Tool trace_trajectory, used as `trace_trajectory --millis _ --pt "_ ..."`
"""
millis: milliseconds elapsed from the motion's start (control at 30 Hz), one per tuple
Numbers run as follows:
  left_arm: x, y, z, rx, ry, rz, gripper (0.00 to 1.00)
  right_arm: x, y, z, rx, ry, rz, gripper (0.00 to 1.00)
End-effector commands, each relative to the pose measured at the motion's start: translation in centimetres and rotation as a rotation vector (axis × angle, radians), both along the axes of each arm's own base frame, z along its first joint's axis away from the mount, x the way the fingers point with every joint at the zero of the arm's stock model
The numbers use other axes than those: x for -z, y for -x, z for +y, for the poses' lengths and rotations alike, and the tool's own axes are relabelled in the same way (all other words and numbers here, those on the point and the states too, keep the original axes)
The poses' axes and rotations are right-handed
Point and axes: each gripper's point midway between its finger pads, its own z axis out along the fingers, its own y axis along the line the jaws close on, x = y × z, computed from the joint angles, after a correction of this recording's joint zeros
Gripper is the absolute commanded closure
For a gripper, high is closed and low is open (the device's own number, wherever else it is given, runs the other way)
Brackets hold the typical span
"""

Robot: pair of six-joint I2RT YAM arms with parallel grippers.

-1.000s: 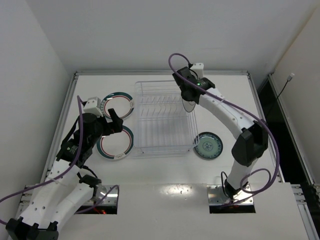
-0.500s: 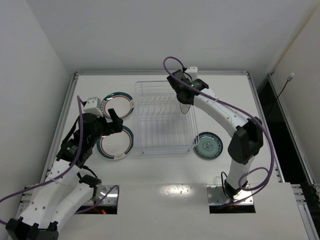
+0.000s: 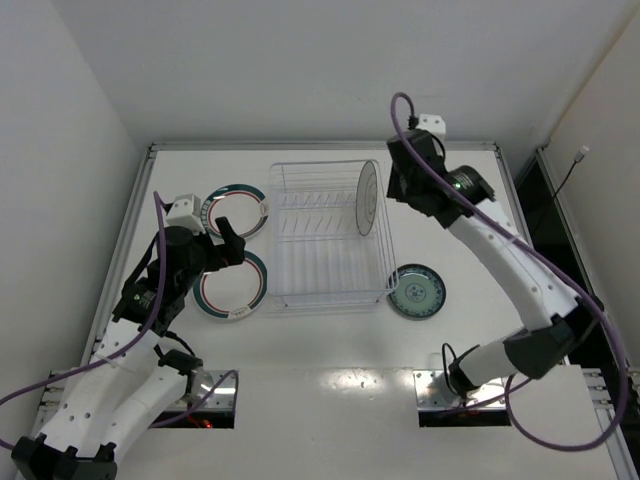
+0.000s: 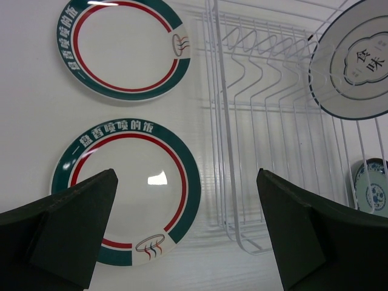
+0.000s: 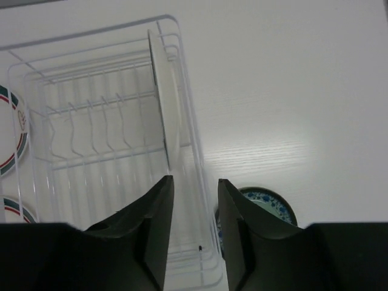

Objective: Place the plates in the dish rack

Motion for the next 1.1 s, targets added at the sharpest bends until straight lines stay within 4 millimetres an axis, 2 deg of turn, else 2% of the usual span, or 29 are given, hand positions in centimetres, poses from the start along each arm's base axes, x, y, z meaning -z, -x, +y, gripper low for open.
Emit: trace_trajectory --millis 0,33,67,100,133,167,200,233,267,300,333,367,400,433,467,500,533,567,600,767,800,867,933,1067 --pt "-0.1 -0.2 0.6 -0.03 -0.001 -0.008 0.0 0.1 2.8 -4.0 0.039 0.054 0.025 0.67" --pt "-0.1 -0.2 0.6 -0.03 -0.001 -0.008 0.0 -0.4 3.8 -5.4 0.063 0.049 0.004 0.61" --pt "-0.1 -0.2 0.6 -0.03 -0.001 -0.008 0.0 2.5 5.0 -6.6 0.071 0.074 0.072 0.57" --pt "-0.1 -0.2 0.6 -0.03 -0.001 -0.008 0.0 4.2 5.4 -7.5 0.073 0.013 0.114 0.54" --pt "-0.1 -0.2 0.6 -0.03 -0.001 -0.008 0.0 4.9 6.3 -8.3 0.068 -0.055 0.115 0.51" --pt "-0.1 -0.2 0.7 -0.038 -0.005 -0.009 0.0 9.7 8.0 -9.2 0.065 -0.09 0.222 0.51" --pt "-0.1 -0.2 0.7 -0.038 -0.005 -0.009 0.0 11.3 8.0 -10.3 0.071 -0.242 0.246 0.51" --pt "0.1 -0.1 0.8 -0.038 -0.008 0.0 0.0 13.1 8.8 -11.2 0.08 -0.302 0.276 0.51" --pt "-0.3 -0.2 0.8 -0.038 -0.005 -0.009 0.0 16.6 11.2 -10.4 0.051 -0.433 0.364 0.5" --pt "-0.3 -0.2 0.8 -0.038 -0.005 -0.009 0.0 18.0 11.9 -11.0 0.065 -0.491 0.385 0.5" --pt "-0.6 -0.1 0.8 -0.038 -0.002 -0.018 0.0 18.9 12.0 -12.9 0.131 -0.554 0.37 0.5" --pt "-0.6 -0.1 0.8 -0.038 -0.002 -0.018 0.0 21.0 13.5 -12.8 0.145 -0.61 0.424 0.48" --pt "-0.6 -0.1 0.8 -0.038 -0.002 -0.018 0.0 21.8 14.2 -11.9 0.125 -0.697 0.467 0.48" --pt "-0.6 -0.1 0.8 -0.038 -0.002 -0.018 0.0 22.4 14.4 -12.6 0.164 -0.766 0.463 0.48" --pt "-0.6 -0.1 0.8 -0.038 -0.002 -0.018 0.0 24.0 16.0 -11.6 0.175 -0.862 0.512 0.48" --pt "-0.6 -0.1 0.8 -0.038 -0.002 -0.018 0.0 23.5 15.9 -10.0 0.123 -1.018 0.49 0.48" --pt "-0.6 -0.1 0.8 -0.038 -0.002 -0.018 0.0 25.1 17.6 -9.3 0.185 -1.14 0.545 0.48" --pt "-0.4 0.0 0.8 -0.038 -0.005 -0.009 0.0 25.0 17.8 -8.6 0.194 -1.231 0.548 0.48" --pt "-0.4 0.0 0.8 -0.038 -0.005 -0.009 0.0 25.6 18.2 -8.7 0.221 -1.249 0.553 0.48" --pt "-0.6 0.1 1.0 -0.047 -0.005 -0.019 0.0 28.1 19.4 -10.7 0.381 -1.153 0.568 0.48" --pt "-0.6 0.1 1.0 -0.047 -0.005 -0.019 0.0 27.9 19.3 -11.1 0.406 -1.137 0.548 0.5" --pt "-0.6 0.1 1.0 -0.047 -0.005 -0.019 0.0 28.6 20.1 -11.2 0.478 -1.11 0.547 0.5" --pt "-0.6 0.1 0.9 -0.038 -0.002 -0.018 0.0 28.5 19.5 -12.3 0.549 -1.059 0.484 0.53" --pt "-0.6 0.1 0.9 -0.038 -0.002 -0.018 0.0 28.5 19.1 -12.9 0.618 -1.056 0.429 0.56"
